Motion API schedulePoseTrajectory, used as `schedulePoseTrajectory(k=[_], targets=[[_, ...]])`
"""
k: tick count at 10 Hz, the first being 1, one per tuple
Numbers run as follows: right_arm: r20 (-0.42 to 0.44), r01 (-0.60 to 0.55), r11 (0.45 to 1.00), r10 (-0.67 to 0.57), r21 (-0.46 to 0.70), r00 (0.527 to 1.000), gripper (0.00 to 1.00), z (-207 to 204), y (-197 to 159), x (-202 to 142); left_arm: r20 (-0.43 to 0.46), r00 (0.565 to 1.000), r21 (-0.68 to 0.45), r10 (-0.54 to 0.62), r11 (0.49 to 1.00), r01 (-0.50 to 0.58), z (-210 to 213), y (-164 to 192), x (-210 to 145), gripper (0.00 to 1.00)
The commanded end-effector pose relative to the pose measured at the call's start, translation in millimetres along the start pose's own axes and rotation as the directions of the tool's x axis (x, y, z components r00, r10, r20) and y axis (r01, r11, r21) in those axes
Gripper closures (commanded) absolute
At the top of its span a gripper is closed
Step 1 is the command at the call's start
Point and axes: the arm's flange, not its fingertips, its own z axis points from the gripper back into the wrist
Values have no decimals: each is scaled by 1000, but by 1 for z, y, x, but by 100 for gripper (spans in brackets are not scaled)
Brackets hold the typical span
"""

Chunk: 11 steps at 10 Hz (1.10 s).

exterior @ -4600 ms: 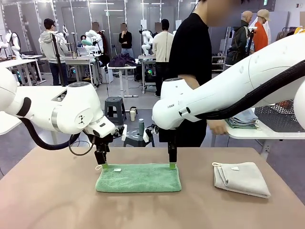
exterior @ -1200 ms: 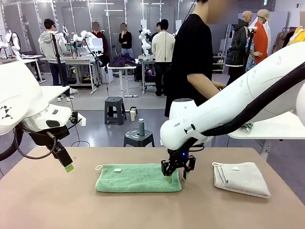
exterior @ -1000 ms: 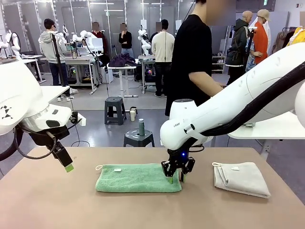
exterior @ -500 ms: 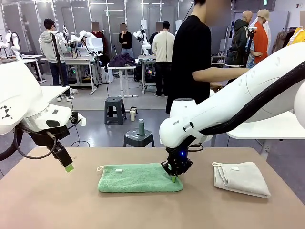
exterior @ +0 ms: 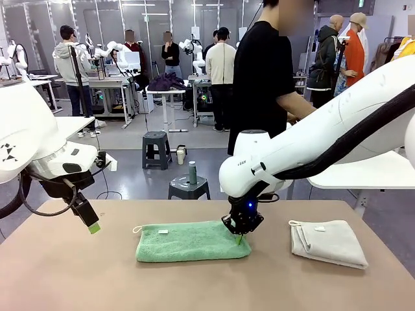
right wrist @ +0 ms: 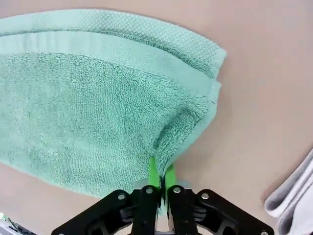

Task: Fold the towels and place them in the basket.
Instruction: When a person lays out a Towel with hook on the table, fold it in half twice.

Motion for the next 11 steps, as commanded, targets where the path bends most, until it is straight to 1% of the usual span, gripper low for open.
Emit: schedulePoseTrajectory(k=[1,2,3,4,5,7,8,10,11], targets=[[-11,-17,999,16,-43,1000,100,28,-11,-8,-6,1000,13,8,1000,-8,2,1,2,0],[-36,-30,989,25,-144,999,100,47,-19,-7,-6,1000,13,8,1000,-8,2,1,2,0],[-61,-62,980,52,-187,997,100,65,-28,-5,-6,1000,13,8,1000,-8,2,1,2,0],[-78,-64,971,47,-229,996,100,79,-35,-3,-6,1000,13,8,1000,-8,2,1,2,0],[-66,-68,967,53,-244,996,100,94,-34,-2,-6,1000,13,8,1000,-8,2,1,2,0],[-30,-117,964,113,-239,993,100,122,-2,-1,-6,1000,13,8,1000,-8,2,1,2,0],[-13,-143,965,143,-218,990,100,127,17,1,-6,1000,13,8,1000,-8,2,1,2,0],[13,-193,971,196,-143,980,100,125,64,5,-6,1000,13,8,1000,-8,2,1,2,0],[-5,-206,970,207,-131,978,100,119,79,4,-6,1000,13,8,1000,-8,2,1,2,0]])
